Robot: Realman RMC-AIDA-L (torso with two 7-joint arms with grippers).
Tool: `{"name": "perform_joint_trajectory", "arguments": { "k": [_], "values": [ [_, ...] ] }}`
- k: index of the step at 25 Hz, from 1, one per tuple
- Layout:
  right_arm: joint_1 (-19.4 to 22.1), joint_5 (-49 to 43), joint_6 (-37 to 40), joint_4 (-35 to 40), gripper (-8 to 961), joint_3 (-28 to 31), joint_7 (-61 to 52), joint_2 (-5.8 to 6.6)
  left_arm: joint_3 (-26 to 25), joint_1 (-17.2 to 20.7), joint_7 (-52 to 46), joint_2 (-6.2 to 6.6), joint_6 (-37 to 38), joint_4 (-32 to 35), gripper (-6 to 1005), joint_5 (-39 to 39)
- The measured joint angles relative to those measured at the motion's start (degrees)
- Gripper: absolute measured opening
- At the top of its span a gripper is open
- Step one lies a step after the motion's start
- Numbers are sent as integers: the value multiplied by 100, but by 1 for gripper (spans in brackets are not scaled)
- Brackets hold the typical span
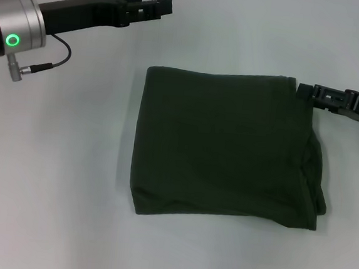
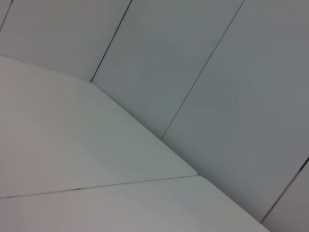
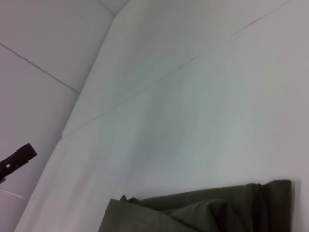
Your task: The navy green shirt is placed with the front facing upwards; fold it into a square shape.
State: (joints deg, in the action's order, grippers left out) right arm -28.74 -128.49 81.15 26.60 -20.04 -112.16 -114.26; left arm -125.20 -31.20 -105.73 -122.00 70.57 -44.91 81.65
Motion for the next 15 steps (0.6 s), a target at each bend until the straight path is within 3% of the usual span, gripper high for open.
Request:
{"name": "perform_joint_trajectory", "arguments": {
  "k": [15],
  "values": [
    [-42,-6,-13,-69,794,-88,-47,-19,4,-2,0,1,-10,9,908,-4]
  ]
}}
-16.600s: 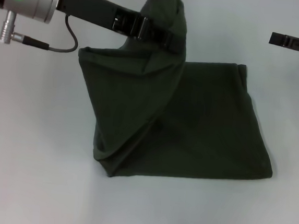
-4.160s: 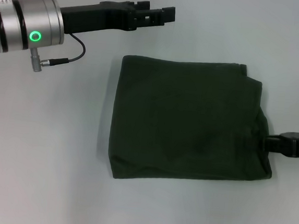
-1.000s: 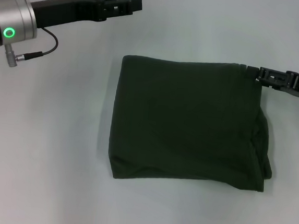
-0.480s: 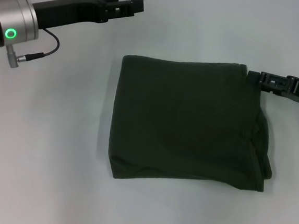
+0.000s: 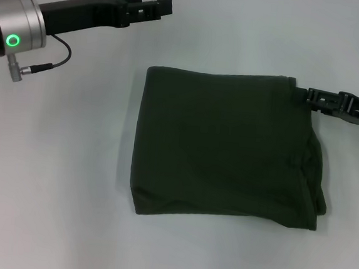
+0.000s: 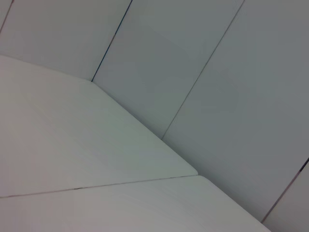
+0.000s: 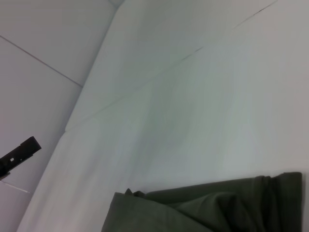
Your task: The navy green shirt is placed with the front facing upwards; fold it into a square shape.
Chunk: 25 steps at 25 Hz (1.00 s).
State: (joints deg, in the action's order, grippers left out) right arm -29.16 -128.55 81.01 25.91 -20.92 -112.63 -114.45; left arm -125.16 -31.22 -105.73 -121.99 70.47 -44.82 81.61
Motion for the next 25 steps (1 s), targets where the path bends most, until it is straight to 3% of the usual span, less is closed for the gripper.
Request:
{"name": "perform_joint_trajectory", "arguments": {
  "k": [7,10,21,25],
  "values": [
    [-29,-3,-43,-7,773,1,-18,-37,1,5,5,0,-24,0,907,-5],
    [-19,17,-48,-7,568,31,-19,-33,-1,12,7,0,-33,0,907,-5],
    [-97,54,-33,38,87,50,12,-35,-1,12,9,6,-59,-1,907,-5],
    [-140,235,29,61,68,30,17,-17,-16,17,9,8,-67,-1,908,-5]
  ]
}}
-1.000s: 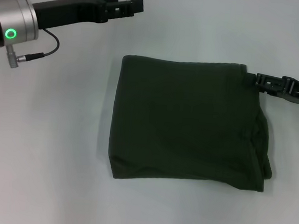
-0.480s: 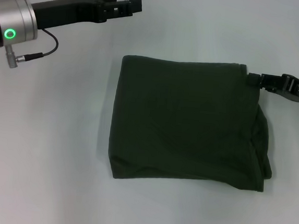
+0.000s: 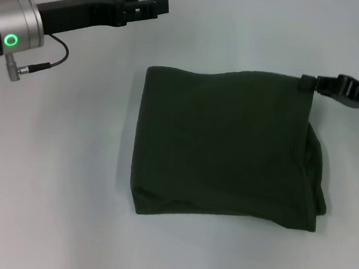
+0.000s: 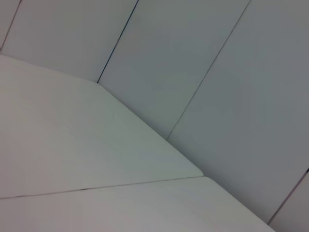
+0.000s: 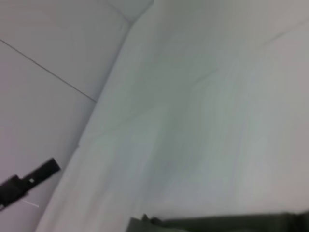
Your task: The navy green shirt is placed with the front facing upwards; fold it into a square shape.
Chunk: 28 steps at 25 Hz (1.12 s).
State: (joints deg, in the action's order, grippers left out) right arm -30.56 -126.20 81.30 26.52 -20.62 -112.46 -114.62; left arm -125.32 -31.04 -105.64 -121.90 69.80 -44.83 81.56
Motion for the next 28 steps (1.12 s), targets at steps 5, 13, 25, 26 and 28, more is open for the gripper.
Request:
{"name": "perform_joint_trajectory", "arguments": {
  "k": [5,13,25,26,28],
  "values": [
    [-71,109,32,70,44,4,-19,61,-11,7,0,0,-1,0,908,0],
    [-230,88,-104,115,35,-73,-36,43,-18,13,0,-15,-1,0,907,0],
    [-249,73,-653,90,35,-322,-14,-52,-18,10,0,-22,-1,0,908,0],
    [-249,74,-690,90,35,-350,-15,-59,-18,11,0,-21,-1,0,908,0],
    [-249,89,-749,96,61,-359,1,-86,-18,10,0,-18,-1,0,908,0]
  ]
}}
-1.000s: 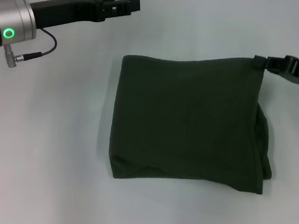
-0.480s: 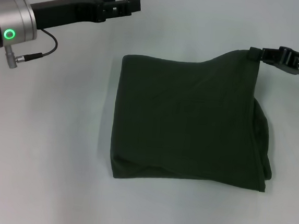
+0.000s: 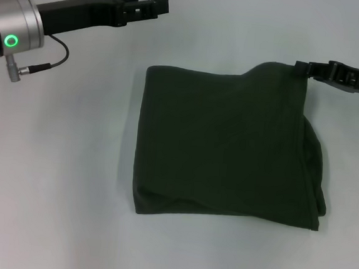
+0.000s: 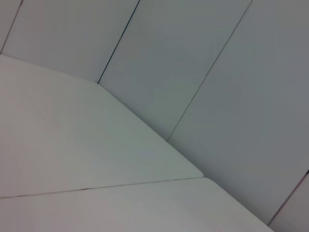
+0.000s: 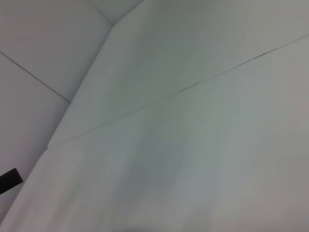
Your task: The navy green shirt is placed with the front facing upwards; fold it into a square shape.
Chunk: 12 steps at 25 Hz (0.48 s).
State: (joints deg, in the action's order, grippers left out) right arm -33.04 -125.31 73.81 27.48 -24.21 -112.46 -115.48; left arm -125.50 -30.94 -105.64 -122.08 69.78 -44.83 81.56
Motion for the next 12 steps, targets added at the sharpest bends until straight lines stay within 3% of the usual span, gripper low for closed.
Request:
{"name": "perform_joint_trajectory", "arguments": {
  "k": [4,9,12],
  "values": [
    [72,267,-80,52,114,45,164,-31,0,0,-4,8,0,0,908,0],
    [198,728,-39,109,180,48,408,30,0,0,-3,10,0,0,908,0],
    [212,798,188,203,333,37,427,43,9,0,-2,14,-49,0,908,0]
  ]
}}
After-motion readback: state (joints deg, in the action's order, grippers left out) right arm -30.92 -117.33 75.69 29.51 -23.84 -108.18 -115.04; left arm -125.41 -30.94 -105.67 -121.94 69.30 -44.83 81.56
